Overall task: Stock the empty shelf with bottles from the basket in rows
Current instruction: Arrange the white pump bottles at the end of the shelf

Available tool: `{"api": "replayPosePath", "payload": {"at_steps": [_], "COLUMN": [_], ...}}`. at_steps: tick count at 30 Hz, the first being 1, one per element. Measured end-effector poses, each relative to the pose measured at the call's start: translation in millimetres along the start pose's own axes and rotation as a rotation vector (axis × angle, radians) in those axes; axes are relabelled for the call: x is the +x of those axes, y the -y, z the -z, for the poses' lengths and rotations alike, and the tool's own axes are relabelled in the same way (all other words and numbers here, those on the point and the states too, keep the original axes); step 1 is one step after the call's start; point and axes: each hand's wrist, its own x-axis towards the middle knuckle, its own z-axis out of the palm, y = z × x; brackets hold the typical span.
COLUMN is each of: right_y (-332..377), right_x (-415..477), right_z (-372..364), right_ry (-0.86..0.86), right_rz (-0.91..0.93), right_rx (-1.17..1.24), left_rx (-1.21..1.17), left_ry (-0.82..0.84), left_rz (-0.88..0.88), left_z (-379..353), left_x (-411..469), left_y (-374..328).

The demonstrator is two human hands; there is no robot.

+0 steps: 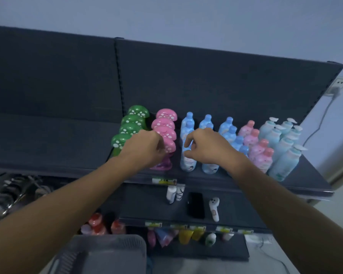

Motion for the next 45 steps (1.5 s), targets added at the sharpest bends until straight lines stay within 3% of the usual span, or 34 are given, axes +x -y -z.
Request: {"api": "replayPosePath", "payload": {"at_steps": [12, 25, 33, 45], "right_y": [60, 94, 105, 111], "right_x": [-30, -76, -99, -118], "right_z": [-113, -355, -466, -529], "right_ry": [0.241, 0.622, 0.856, 0.996], "right_rz": [0.056, 0.004, -0.006, 0.125], "right_rx": [0.027, 0.118, 0.132, 0.008], "left_rx": [0.007, -0.129, -0.002, -0.06], "left_ry": [0.185, 0.603, 0.845, 0.881], "left_rz": [0.133, 0.367, 0.327, 0.283], "left_z": [-79, -277, -355, -401], "left_x": [-85, -204, -252, -272], "left_y": [81, 177, 208, 227]}}
